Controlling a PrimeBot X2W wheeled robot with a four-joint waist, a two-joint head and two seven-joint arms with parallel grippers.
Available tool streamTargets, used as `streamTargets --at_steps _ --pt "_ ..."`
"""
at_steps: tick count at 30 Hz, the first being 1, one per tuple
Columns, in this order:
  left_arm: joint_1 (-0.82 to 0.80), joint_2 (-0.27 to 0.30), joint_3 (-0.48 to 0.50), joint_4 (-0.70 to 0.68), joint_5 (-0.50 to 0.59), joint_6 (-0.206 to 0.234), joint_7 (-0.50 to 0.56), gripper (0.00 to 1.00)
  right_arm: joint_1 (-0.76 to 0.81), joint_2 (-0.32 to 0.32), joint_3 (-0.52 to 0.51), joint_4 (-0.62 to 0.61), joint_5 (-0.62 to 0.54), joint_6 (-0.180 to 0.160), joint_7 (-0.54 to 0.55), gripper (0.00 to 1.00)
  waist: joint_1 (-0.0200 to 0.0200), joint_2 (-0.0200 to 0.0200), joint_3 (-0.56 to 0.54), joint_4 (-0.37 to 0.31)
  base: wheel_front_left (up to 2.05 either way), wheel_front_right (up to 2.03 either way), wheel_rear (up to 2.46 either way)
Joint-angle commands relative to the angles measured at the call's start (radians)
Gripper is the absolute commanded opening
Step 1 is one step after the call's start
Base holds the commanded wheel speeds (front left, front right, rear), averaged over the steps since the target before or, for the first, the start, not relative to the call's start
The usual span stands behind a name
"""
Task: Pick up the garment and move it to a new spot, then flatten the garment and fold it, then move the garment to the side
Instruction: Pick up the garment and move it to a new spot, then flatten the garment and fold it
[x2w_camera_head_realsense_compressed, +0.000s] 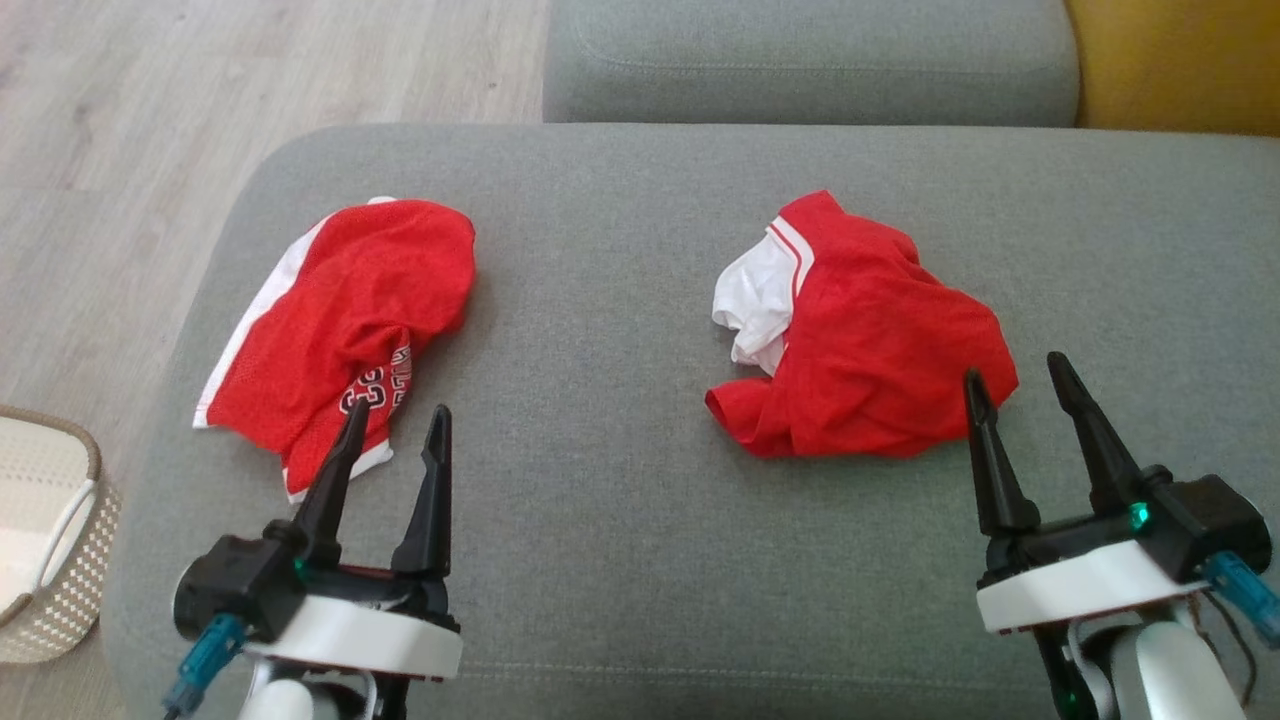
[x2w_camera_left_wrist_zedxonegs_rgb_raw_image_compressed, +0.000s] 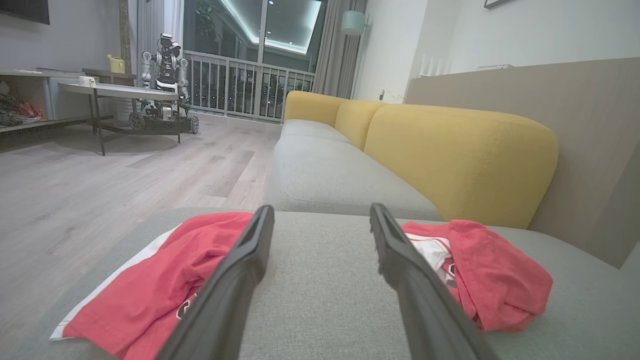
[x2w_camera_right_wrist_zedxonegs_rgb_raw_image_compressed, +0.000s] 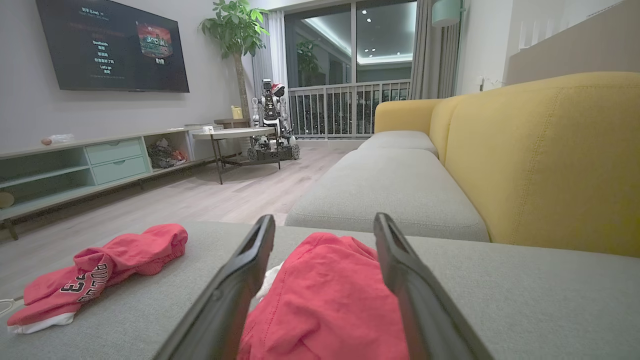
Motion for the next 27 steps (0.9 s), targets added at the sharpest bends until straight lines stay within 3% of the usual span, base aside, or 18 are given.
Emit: streamTargets --at_steps 1,16,21,27 --pt "-0.037 -0.005 0.029 -0.041 -0.01 -0.004 -0.005 1.0 -0.017 -0.001 0.023 -0.026 -0.007 0.0 -0.006 1.0 0.0 0.0 0.003 0.0 0.0 0.0 0.0" --pt "-0.051 -0.006 0.001 -0.037 -0.026 0.001 -0.005 1.0 -0.039 -0.001 0.044 -0.021 -0.03 0.0 -0.006 1.0 0.0 0.0 0.024 0.006 0.0 0.0 0.0" --pt "-0.064 -0.006 -0.007 -0.043 -0.038 0.009 -0.005 1.0 -0.076 -0.001 0.114 -0.003 -0.053 0.0 -0.006 1.0 0.0 0.0 0.049 0.021 0.0 0.0 0.0" --pt "-0.086 -0.006 -0.017 -0.043 -0.048 0.019 -0.005 1.0 -0.147 -0.001 0.235 0.112 -0.119 0.0 -0.002 1.0 0.0 0.0 0.085 0.043 0.0 0.0 0.0"
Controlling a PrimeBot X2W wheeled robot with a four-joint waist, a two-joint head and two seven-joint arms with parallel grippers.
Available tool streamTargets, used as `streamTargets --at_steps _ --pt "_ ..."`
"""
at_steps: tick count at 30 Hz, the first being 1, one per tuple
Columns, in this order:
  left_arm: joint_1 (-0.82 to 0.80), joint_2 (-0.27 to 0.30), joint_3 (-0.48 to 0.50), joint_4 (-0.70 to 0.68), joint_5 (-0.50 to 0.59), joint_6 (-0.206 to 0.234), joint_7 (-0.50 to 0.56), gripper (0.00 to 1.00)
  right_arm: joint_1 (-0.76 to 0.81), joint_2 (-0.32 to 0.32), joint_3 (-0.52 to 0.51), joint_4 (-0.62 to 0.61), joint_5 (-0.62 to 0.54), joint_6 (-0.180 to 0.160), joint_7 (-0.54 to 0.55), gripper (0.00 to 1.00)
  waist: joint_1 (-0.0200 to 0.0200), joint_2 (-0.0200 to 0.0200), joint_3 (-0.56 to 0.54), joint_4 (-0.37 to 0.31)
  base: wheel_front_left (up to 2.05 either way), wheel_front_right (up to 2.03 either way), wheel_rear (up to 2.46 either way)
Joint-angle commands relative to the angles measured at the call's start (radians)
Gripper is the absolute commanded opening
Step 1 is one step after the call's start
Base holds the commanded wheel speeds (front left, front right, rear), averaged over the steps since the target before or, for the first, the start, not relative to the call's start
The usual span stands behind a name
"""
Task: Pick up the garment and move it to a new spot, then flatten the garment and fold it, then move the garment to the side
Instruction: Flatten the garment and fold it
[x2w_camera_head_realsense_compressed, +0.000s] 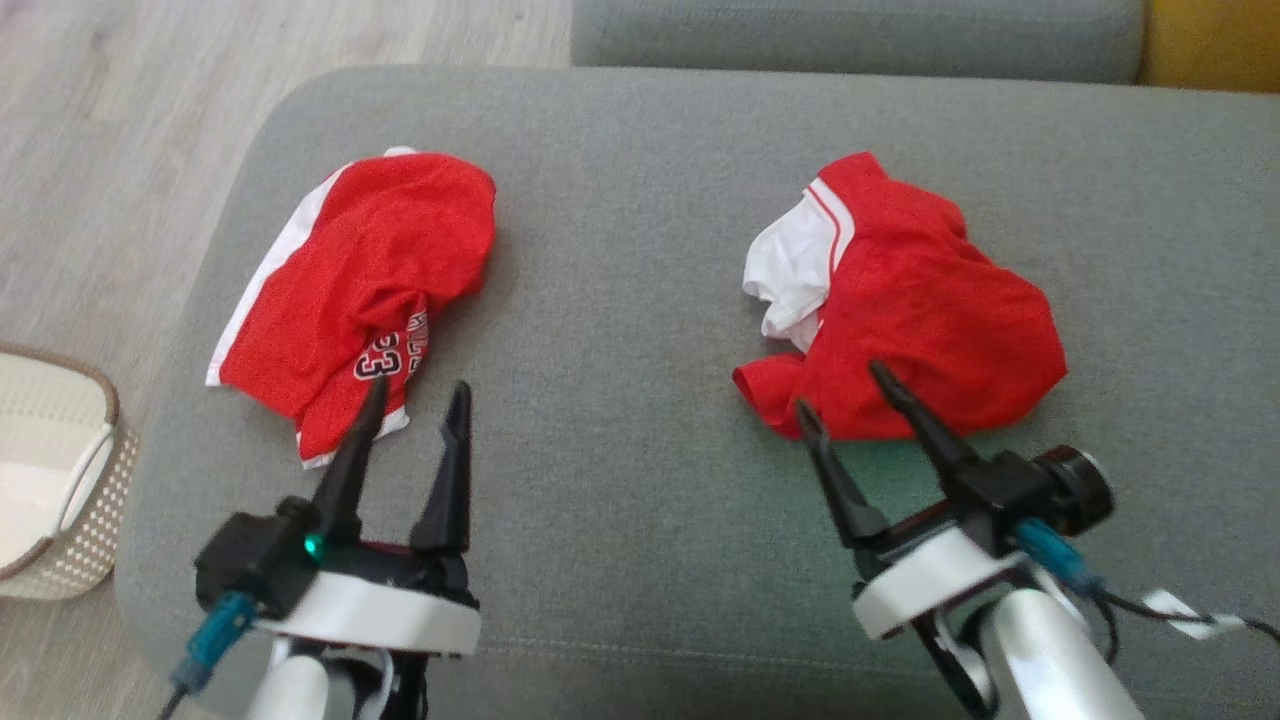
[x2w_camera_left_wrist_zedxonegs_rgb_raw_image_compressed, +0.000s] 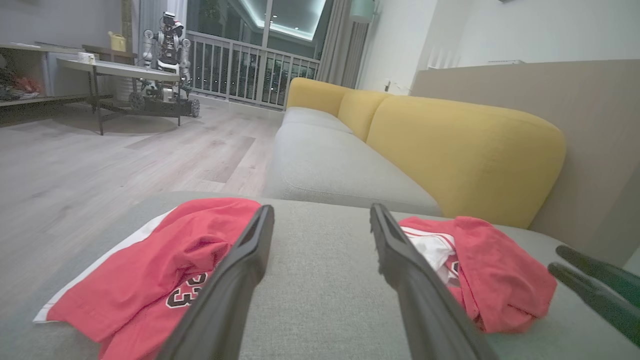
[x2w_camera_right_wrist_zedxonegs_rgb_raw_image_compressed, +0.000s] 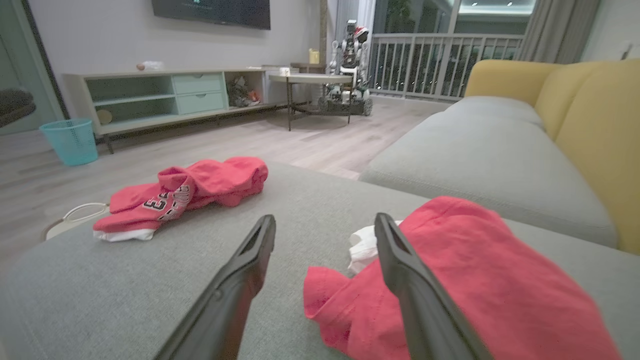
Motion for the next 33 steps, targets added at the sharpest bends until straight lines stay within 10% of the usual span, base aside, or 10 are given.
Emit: streamTargets --at_steps 1,24,25,26,33 --pt "-0.056 -0.004 0.032 -0.041 -0.016 0.016 -0.005 1.0 -0.056 -0.001 0.038 -0.002 -0.009 0.0 0.002 1.0 0.0 0.0 0.016 0.009 0.0 0.0 0.0" --pt "-0.144 -0.004 -0.046 -0.025 -0.094 0.036 -0.005 1.0 -0.317 -0.001 0.038 0.433 -0.263 0.0 0.069 1.0 0.0 0.0 0.135 0.1 0.0 0.0 0.0" --pt "-0.148 -0.004 -0.048 -0.025 -0.097 0.037 -0.005 1.0 -0.322 -0.001 0.028 0.441 -0.276 0.0 0.075 0.9 0.0 0.0 0.138 0.103 0.0 0.0 0.0" --pt "-0.151 -0.004 -0.05 -0.025 -0.1 0.039 -0.005 1.0 -0.326 -0.001 0.019 0.444 -0.283 0.0 0.074 0.04 0.0 0.0 0.14 0.107 0.0 0.0 0.0" --pt "-0.151 -0.004 -0.052 -0.008 -0.103 0.043 -0.005 1.0 -0.341 -0.001 -0.001 0.424 -0.256 0.0 0.034 0.0 0.0 0.0 0.114 0.111 0.0 0.0 0.0"
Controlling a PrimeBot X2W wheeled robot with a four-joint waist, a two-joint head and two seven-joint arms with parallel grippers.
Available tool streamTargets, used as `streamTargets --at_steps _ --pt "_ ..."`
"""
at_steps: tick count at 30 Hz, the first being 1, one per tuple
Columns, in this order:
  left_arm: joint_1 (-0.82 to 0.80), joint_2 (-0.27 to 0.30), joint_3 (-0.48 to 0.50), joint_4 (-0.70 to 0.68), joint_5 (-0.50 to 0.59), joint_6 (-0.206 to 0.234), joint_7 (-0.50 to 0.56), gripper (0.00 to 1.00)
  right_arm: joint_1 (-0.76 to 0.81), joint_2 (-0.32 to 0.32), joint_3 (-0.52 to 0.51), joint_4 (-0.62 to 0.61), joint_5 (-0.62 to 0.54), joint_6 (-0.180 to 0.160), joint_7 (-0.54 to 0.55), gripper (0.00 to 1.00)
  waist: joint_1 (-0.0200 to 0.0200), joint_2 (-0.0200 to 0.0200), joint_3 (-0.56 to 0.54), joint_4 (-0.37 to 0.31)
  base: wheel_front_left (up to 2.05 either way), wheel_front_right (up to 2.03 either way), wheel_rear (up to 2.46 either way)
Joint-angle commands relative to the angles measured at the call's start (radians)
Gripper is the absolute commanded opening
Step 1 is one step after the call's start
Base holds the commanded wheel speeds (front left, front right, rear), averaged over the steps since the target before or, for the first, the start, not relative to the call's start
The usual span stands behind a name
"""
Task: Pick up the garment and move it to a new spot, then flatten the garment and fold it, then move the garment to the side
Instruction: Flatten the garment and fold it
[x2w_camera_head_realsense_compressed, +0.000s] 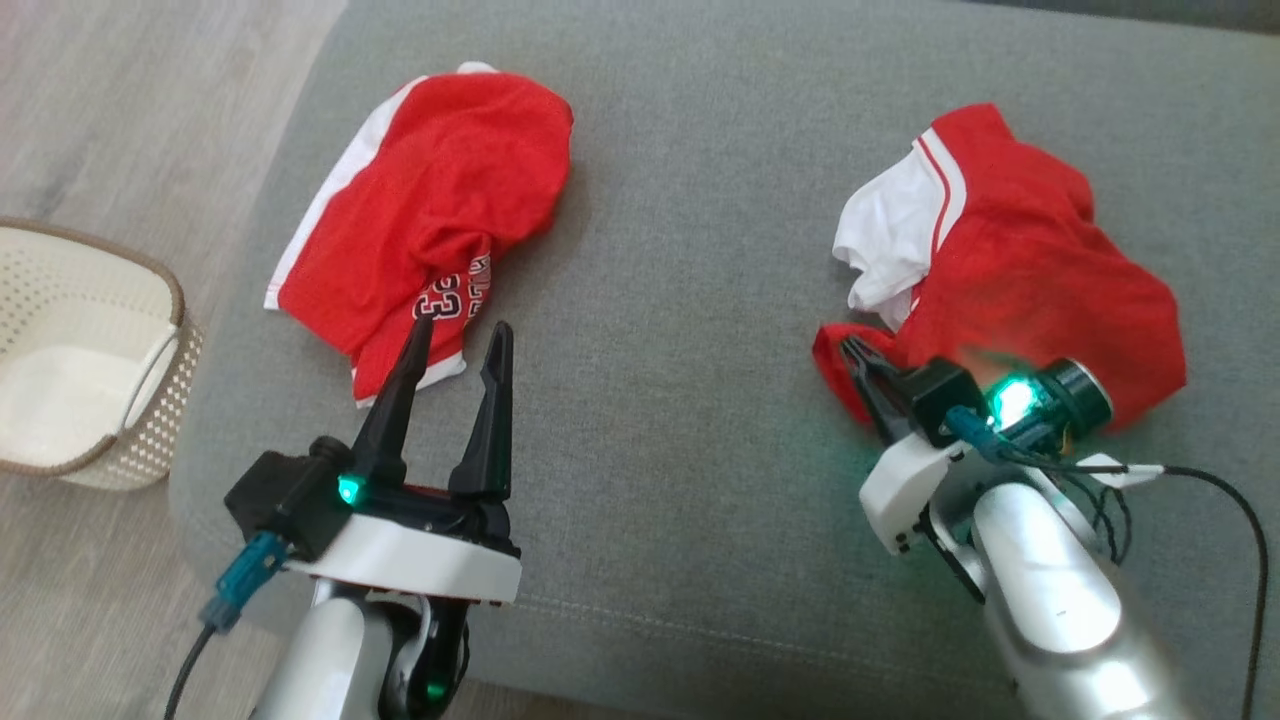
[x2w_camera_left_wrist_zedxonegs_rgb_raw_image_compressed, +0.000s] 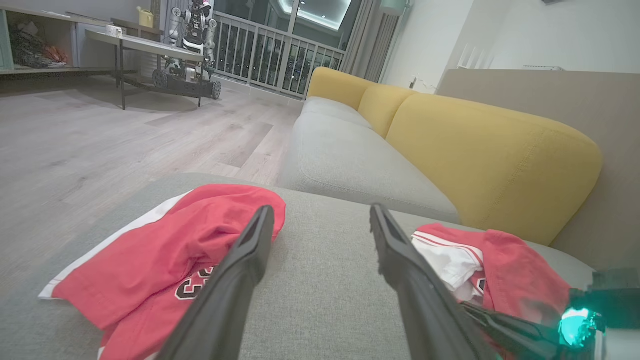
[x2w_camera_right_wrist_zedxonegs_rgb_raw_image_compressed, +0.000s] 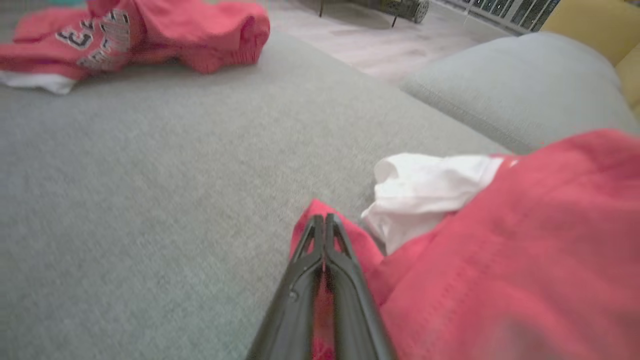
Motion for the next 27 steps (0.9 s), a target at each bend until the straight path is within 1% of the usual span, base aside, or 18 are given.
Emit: streamTargets --at_steps 1,6,10,12,14,17,20,25,27 --pt "-0.03 0.002 0.034 -0.031 -0.006 0.004 -0.005 1.0 -0.034 0.008 0.03 -0.045 0.025 0.0 -0.019 0.0 0.0 0.0 -0.019 -0.003 0.0 0.0 0.0" --pt "-0.014 0.002 0.039 -0.026 -0.001 0.003 -0.005 1.0 -0.075 0.008 0.1 -0.113 0.137 0.0 -0.035 0.0 0.0 0.0 -0.073 -0.018 0.0 0.0 0.0" --pt "0.003 0.002 0.039 -0.021 0.005 0.0 -0.005 1.0 -0.162 0.008 0.162 -0.197 0.237 0.0 -0.041 0.0 0.0 0.0 -0.116 -0.03 0.0 0.0 0.0" --pt "0.015 0.002 0.038 -0.019 0.005 0.0 -0.005 1.0 -0.222 0.008 0.175 -0.242 0.281 0.0 -0.043 0.0 0.0 0.0 -0.136 -0.036 0.0 0.0 0.0" --pt "0.027 0.002 0.035 -0.016 0.007 0.002 -0.005 1.0 -0.284 0.008 0.162 -0.281 0.319 0.0 -0.046 0.0 0.0 0.0 -0.156 -0.039 0.0 0.0 0.0" --pt "0.042 0.002 0.032 -0.017 0.005 0.006 -0.005 1.0 -0.363 0.008 0.098 -0.328 0.351 0.0 -0.051 0.0 0.0 0.0 -0.174 -0.048 0.0 0.0 0.0" --pt "0.052 0.002 0.032 -0.022 0.004 0.011 -0.005 1.0 -0.408 0.008 -0.007 -0.361 0.361 0.0 -0.053 0.0 0.0 0.0 -0.183 -0.06 0.0 0.0 0.0" --pt "0.055 0.002 0.04 -0.035 0.003 0.022 -0.005 1.0 -0.377 0.007 -0.242 -0.369 0.271 0.0 -0.053 0.0 0.0 0.0 -0.18 -0.091 0.0 0.0 0.0" --pt "0.054 0.002 0.043 -0.038 0.004 0.022 -0.005 1.0 -0.337 -0.003 -0.307 -0.355 0.231 0.0 -0.033 0.0 0.0 0.0 -0.174 -0.108 0.0 0.0 0.0"
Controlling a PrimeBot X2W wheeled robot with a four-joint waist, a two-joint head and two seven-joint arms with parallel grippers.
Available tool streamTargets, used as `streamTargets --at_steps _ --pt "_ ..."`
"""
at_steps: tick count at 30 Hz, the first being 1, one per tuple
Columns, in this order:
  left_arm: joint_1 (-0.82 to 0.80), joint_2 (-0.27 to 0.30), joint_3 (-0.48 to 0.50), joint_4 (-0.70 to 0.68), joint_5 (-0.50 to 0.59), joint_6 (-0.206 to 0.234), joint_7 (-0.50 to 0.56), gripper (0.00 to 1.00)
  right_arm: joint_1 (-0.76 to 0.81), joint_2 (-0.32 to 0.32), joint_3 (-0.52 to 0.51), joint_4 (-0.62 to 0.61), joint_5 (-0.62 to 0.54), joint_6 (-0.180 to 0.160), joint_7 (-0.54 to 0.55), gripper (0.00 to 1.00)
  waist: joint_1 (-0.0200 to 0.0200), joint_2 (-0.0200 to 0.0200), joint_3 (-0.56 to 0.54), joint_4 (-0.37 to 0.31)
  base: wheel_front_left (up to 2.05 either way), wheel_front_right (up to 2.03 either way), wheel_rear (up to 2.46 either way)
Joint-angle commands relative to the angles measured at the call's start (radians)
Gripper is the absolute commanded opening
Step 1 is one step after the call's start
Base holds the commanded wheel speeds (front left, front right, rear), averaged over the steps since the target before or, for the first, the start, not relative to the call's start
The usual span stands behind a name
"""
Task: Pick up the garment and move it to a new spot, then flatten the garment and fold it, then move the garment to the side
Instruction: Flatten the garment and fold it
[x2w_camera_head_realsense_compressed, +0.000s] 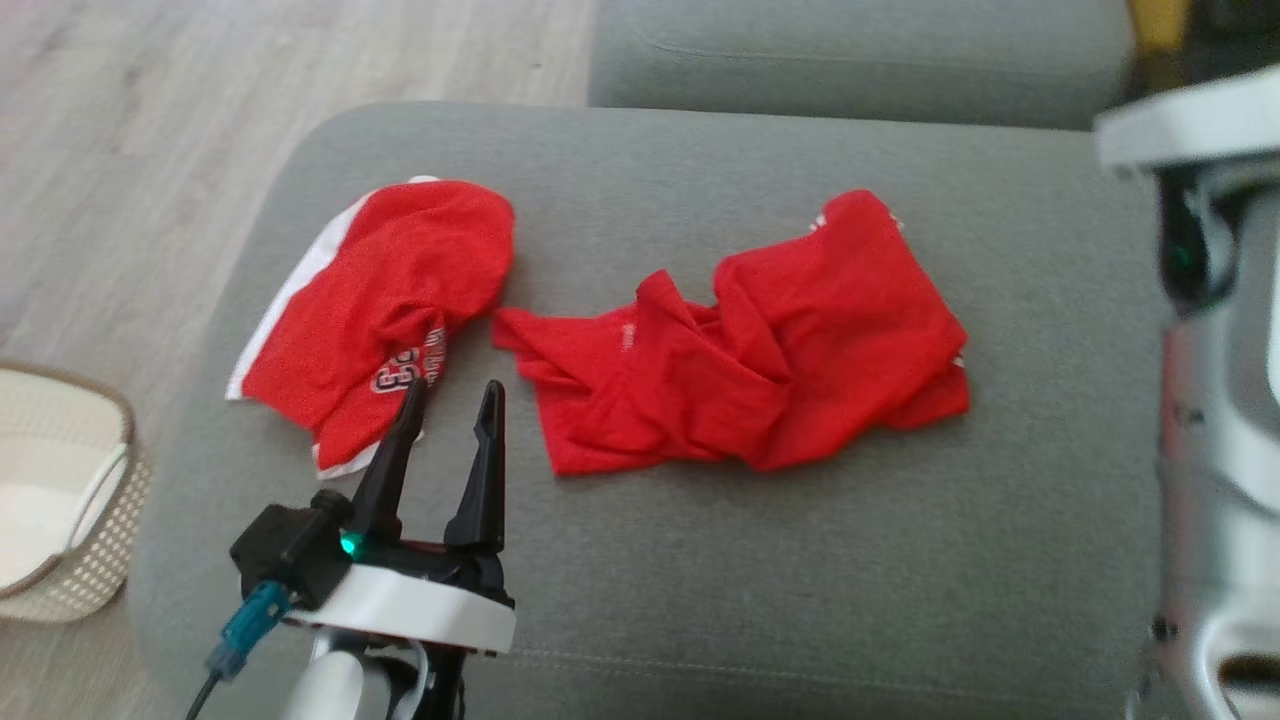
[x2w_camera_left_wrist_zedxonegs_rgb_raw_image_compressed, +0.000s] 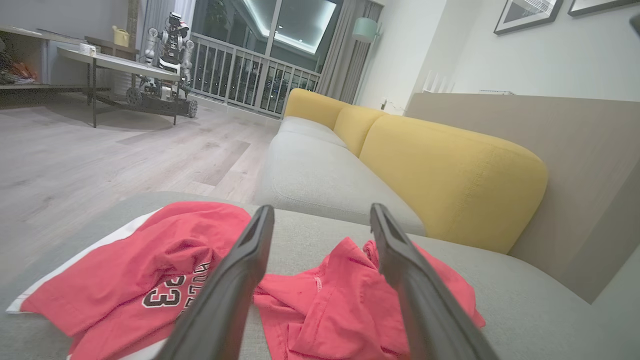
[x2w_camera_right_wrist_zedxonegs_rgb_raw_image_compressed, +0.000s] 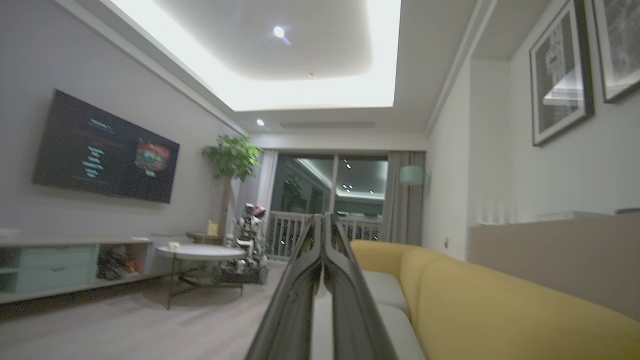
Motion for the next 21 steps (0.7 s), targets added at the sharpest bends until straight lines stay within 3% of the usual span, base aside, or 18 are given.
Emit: streamTargets --at_steps 1,10,16,17,18,19,21 --pt "-0.036 0.001 0.038 -0.037 0.004 0.0 -0.005 1.0 0.032 0.001 -0.003 -0.011 -0.029 0.0 0.026 0.0 0.0 0.0 0.01 -0.021 0.0 0.0 0.0" --pt "-0.05 0.001 0.052 -0.039 0.01 0.003 -0.005 1.0 0.259 0.003 0.001 -0.043 0.003 0.0 0.062 0.0 0.0 0.0 0.019 -0.06 0.0 0.0 0.0" --pt "-0.046 0.001 0.083 -0.032 0.023 0.002 -0.005 1.0 0.453 0.014 0.094 -0.105 0.062 0.0 0.049 0.0 0.0 0.0 0.008 -0.076 0.0 0.0 0.0" --pt "-0.041 0.001 0.086 -0.026 0.025 0.001 -0.005 1.0 0.486 0.015 0.111 -0.113 0.066 0.0 0.046 0.13 0.0 0.0 0.007 -0.077 0.0 0.0 0.0" --pt "-0.036 0.001 0.087 -0.017 0.027 0.001 -0.005 1.0 0.519 0.015 0.123 -0.12 0.07 0.0 0.042 0.4 0.0 0.0 0.005 -0.078 0.0 0.0 0.0" --pt "-0.031 0.001 0.085 -0.005 0.031 -0.001 -0.005 1.0 0.55 0.016 0.131 -0.125 0.081 0.0 0.037 1.0 0.0 0.0 0.004 -0.079 0.0 0.0 0.0" --pt "-0.019 0.001 0.081 0.03 0.046 0.003 -0.005 1.0 0.609 0.016 0.151 -0.119 0.098 0.0 0.031 1.0 0.0 0.0 0.001 -0.078 0.0 0.0 0.0"
